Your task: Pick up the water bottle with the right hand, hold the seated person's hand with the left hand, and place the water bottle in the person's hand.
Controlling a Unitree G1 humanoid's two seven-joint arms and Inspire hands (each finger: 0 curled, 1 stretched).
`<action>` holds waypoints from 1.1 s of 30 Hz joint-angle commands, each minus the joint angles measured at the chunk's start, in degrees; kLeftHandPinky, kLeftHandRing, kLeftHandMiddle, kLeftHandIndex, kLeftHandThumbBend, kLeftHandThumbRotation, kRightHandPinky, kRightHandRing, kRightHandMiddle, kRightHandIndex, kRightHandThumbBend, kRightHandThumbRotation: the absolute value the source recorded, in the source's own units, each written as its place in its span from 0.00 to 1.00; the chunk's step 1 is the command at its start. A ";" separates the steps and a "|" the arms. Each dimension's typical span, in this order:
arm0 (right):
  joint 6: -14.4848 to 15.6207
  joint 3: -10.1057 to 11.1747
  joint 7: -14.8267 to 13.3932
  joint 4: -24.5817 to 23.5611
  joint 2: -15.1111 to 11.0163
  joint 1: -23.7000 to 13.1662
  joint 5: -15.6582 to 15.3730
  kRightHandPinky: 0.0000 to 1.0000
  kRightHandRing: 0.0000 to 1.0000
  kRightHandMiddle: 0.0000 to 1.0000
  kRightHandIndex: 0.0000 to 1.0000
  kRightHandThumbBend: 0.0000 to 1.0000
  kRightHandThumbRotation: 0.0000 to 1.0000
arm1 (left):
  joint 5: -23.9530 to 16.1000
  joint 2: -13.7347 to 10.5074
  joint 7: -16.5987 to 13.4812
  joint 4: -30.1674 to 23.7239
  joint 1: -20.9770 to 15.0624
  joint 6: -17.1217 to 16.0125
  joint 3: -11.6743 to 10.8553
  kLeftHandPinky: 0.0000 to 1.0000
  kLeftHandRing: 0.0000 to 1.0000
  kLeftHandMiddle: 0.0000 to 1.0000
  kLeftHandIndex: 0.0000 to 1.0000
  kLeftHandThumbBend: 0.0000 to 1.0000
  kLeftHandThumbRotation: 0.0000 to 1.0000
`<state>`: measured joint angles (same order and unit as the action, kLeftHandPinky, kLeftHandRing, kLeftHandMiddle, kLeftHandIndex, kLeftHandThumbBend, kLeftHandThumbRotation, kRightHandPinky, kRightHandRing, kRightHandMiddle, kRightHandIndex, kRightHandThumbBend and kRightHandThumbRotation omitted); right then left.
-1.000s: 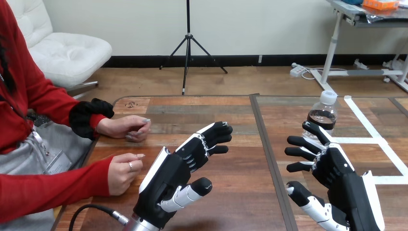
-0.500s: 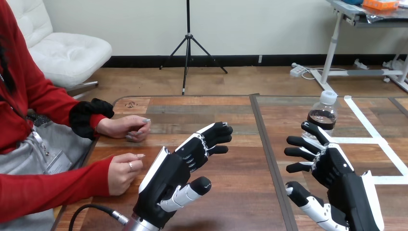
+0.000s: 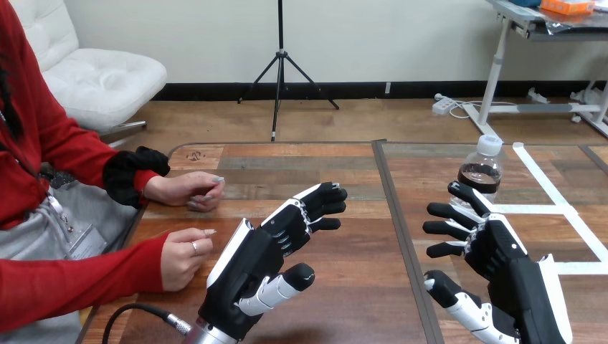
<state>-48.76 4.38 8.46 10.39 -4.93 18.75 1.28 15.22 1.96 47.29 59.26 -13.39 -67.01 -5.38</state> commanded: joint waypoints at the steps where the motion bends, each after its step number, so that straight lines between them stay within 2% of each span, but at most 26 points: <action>1: -1.74 0.10 -0.64 -0.43 0.00 -2.56 0.01 0.57 0.71 0.77 0.86 0.88 0.55 | 0.51 -0.22 0.16 0.01 -3.70 -0.56 0.15 0.80 0.85 0.86 0.85 0.99 0.75; 33: -2.26 0.34 -1.43 -1.03 -0.20 -2.16 -0.60 0.57 0.70 0.76 0.85 0.89 0.54 | 0.78 0.19 0.22 -0.20 -3.63 -0.10 0.16 0.80 0.86 0.87 0.86 0.99 0.73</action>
<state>-49.32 4.43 7.66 10.39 -4.93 18.76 0.67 15.29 2.02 47.40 59.26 -13.40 -67.00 -5.37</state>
